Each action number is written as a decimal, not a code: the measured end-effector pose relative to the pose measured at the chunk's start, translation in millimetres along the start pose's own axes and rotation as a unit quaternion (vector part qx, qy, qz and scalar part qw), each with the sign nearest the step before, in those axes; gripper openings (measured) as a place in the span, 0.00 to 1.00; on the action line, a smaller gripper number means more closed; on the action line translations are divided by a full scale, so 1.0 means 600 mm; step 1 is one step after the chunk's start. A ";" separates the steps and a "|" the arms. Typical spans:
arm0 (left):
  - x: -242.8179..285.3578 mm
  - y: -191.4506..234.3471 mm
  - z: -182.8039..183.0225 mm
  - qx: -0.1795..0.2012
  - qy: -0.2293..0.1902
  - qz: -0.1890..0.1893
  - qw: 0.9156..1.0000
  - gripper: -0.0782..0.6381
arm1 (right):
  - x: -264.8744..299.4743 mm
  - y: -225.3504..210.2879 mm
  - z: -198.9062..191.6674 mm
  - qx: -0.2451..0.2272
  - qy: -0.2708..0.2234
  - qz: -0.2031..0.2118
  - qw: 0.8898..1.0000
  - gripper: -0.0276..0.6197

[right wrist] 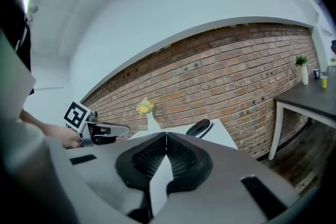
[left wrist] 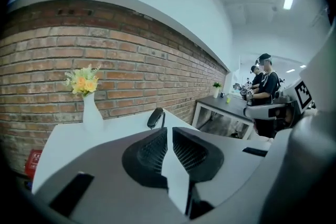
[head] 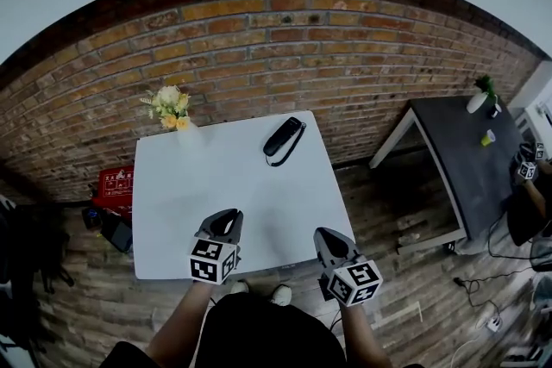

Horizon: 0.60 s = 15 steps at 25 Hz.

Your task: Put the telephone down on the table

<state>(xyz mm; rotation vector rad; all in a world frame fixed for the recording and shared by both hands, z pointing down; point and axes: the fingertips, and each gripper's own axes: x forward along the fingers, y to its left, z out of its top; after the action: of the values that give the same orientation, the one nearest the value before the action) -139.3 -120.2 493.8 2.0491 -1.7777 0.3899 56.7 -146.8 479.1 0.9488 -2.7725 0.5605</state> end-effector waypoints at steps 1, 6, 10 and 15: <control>-0.012 0.004 0.006 -0.005 -0.007 0.000 1.000 0.17 | 0.001 0.006 0.004 -0.001 -0.003 0.000 1.000 0.08; -0.064 0.029 0.035 -0.017 -0.033 -0.004 0.999 0.14 | -0.003 0.027 0.037 -0.001 -0.019 -0.008 1.000 0.08; -0.081 0.044 0.036 -0.008 -0.037 -0.013 0.999 0.13 | -0.009 0.030 0.061 -0.007 -0.033 -0.023 0.999 0.08; -0.086 0.062 0.023 -0.010 -0.033 -0.020 0.999 0.13 | -0.016 0.034 0.069 -0.001 -0.044 -0.041 0.998 0.08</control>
<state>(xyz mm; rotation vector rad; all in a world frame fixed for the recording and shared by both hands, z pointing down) -184.3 -85.7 462.0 2.1026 -1.7683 0.2943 50.4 -143.2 432.7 1.1072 -2.7937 0.5147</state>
